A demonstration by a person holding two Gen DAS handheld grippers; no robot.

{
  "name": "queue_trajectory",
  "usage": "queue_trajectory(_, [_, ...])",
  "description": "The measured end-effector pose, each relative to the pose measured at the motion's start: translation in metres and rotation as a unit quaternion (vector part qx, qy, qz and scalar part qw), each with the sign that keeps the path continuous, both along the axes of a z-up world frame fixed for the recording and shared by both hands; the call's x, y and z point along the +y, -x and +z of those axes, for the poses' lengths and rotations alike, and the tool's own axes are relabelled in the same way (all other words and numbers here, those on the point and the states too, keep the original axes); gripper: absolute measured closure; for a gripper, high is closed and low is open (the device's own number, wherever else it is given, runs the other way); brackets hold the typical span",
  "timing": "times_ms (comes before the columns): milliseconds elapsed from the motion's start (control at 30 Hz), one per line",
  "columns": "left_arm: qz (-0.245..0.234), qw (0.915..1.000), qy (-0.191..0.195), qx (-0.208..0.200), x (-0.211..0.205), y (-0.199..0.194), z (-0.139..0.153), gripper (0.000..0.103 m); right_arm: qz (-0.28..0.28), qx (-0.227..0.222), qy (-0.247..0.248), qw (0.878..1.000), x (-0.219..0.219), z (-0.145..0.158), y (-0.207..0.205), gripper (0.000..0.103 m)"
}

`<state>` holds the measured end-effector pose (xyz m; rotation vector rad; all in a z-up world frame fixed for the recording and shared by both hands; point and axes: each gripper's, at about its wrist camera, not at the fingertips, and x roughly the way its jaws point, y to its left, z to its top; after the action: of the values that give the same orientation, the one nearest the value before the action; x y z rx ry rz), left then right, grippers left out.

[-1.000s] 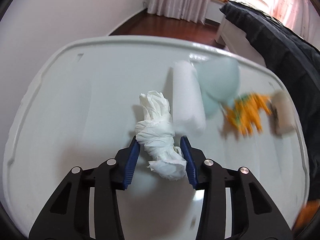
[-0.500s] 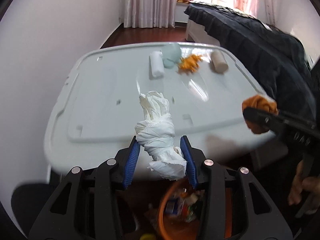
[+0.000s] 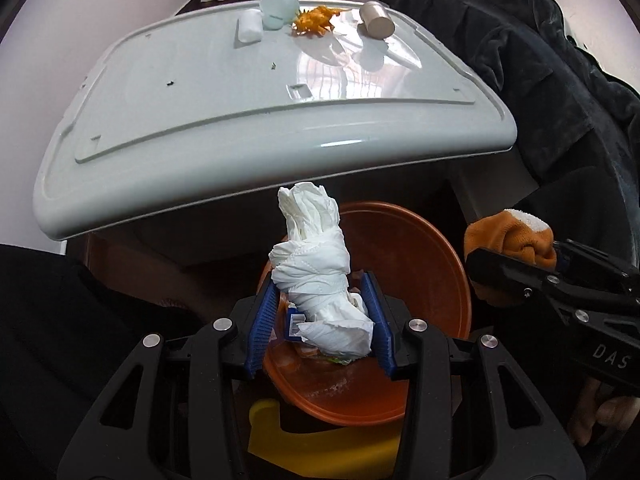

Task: Collect trash
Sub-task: 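Lower the hat and tissue into the orange bucket and open both tools, then grasp the beige cylinder cup with the right tool while the left tool grasps the white foam tube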

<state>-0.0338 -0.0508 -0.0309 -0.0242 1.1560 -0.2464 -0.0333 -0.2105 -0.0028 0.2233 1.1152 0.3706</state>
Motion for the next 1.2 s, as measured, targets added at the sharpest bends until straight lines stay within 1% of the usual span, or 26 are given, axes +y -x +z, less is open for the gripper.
queue_trajectory(133, [0.003, 1.0000, 0.001, 0.009, 0.002, -0.001, -0.006, 0.061, 0.001, 0.008, 0.005, 1.000, 0.000, -0.003, -0.003, 0.062])
queue_trajectory(433, [0.003, 0.9998, 0.003, 0.017, 0.001, -0.003, -0.007, 0.061, 0.006, 0.023, 0.008, 1.000, 0.004, -0.008, -0.007, 0.061])
queue_trajectory(467, [0.003, 0.9999, 0.002, 0.016, 0.002, -0.003, -0.007, 0.060, 0.006, 0.026, 0.009, 1.000, 0.004, -0.009, -0.007, 0.060])
queue_trajectory(500, [0.003, 0.9999, 0.002, 0.016, 0.002, -0.003, -0.007, 0.060, 0.005, 0.029, 0.010, 1.000, 0.004, -0.010, -0.007, 0.055])
queue_trajectory(533, [0.005, 0.9999, 0.001, 0.016, 0.002, -0.003, -0.007, 0.054, 0.004, 0.031, 0.009, 0.999, 0.004, -0.011, -0.009, 0.049])
queue_trajectory(567, [0.007, 0.9999, -0.001, 0.015, 0.003, -0.003, -0.007, 0.050, 0.000, 0.031, 0.010, 0.999, 0.004, -0.011, -0.009, 0.035])
queue_trajectory(600, [0.010, 0.9999, -0.005, 0.013, 0.003, -0.003, -0.006, 0.037, -0.005, 0.027, 0.011, 1.000, 0.002, -0.010, -0.008, 0.029])
queue_trajectory(633, [0.012, 0.9998, -0.008, 0.011, 0.003, -0.003, -0.006, 0.023, -0.012, 0.023, 0.009, 1.000, -0.001, -0.008, -0.008, 0.029])
queue_trajectory(667, [0.013, 0.9998, -0.011, 0.008, 0.003, -0.003, -0.005, 0.021, -0.016, 0.022, 0.006, 1.000, -0.004, -0.007, -0.008, 0.029])
queue_trajectory(767, [0.010, 0.9998, -0.015, 0.000, 0.002, -0.003, -0.002, 0.021, -0.031, 0.019, -0.008, 0.999, -0.014, -0.003, -0.012, 0.029])
queue_trajectory(867, [0.014, 0.9998, -0.016, -0.006, 0.004, -0.005, 0.003, 0.021, -0.039, 0.011, -0.014, 0.999, -0.025, 0.004, -0.025, 0.029])
queue_trajectory(1000, [0.026, 0.9994, 0.003, -0.021, 0.014, -0.011, 0.013, 0.021, -0.044, -0.019, -0.012, 0.999, -0.038, 0.024, -0.068, 0.027])
queue_trajectory(1067, [0.029, 0.9993, 0.009, -0.022, 0.016, -0.014, 0.015, 0.021, -0.051, -0.039, -0.005, 0.998, -0.044, 0.035, -0.103, 0.025])
queue_trajectory(1100, [0.029, 0.9992, 0.014, -0.022, 0.018, -0.017, 0.015, 0.021, -0.056, -0.049, -0.001, 0.997, -0.047, 0.041, -0.128, 0.025])
queue_trajectory(1200, [0.029, 0.9991, 0.017, -0.025, 0.021, -0.025, 0.014, 0.021, -0.071, -0.053, 0.006, 0.996, -0.052, 0.046, -0.186, 0.025])
